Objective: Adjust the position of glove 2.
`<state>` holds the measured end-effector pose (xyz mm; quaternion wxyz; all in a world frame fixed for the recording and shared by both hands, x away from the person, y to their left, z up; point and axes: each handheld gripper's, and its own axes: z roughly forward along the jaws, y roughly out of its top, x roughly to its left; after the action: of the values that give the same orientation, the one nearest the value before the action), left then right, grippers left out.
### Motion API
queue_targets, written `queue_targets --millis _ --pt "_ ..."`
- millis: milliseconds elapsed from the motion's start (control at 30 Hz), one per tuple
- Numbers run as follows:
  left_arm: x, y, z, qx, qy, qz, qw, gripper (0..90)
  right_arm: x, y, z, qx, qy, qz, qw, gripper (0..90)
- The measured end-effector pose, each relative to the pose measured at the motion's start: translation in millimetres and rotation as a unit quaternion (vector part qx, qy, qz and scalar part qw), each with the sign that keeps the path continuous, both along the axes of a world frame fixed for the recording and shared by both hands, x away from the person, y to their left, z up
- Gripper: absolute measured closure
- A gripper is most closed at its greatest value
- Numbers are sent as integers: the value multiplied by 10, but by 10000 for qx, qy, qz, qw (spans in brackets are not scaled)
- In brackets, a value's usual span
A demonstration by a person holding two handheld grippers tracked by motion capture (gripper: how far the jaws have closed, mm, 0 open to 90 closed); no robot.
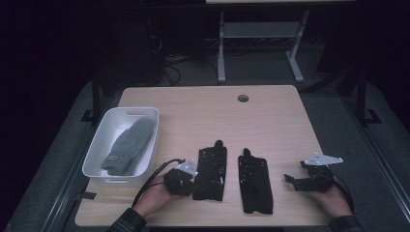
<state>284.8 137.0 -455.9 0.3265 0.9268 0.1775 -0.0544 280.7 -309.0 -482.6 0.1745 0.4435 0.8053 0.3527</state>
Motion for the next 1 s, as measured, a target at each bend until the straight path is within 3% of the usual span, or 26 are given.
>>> queue_targets --millis 100,233,367,433,533,733,833,1000 --pt "-17 30 24 29 -83 -17 10000 892 0 0 0 -4 0 2 10000 140" --pt "40 71 81 -108 -188 232 9995 838 0 0 0 -5 0 1 10000 140" --pt "117 80 132 -228 -320 606 9974 750 -1 -1 1 -7 -7 5 10000 156" --pt "170 67 154 -254 -473 855 9949 650 -14 -7 13 21 -63 35 10000 266" --pt "226 51 141 -331 -498 1199 9910 481 -31 0 44 21 -34 70 10000 441" --pt "327 78 73 -308 -461 1527 9867 363 -82 134 180 213 28 543 9983 819" --pt "350 90 48 -356 -387 1613 9855 343 -90 270 187 250 153 849 9960 900" --pt "370 90 15 -347 -321 1602 9860 333 -115 464 195 198 352 1287 9909 900"
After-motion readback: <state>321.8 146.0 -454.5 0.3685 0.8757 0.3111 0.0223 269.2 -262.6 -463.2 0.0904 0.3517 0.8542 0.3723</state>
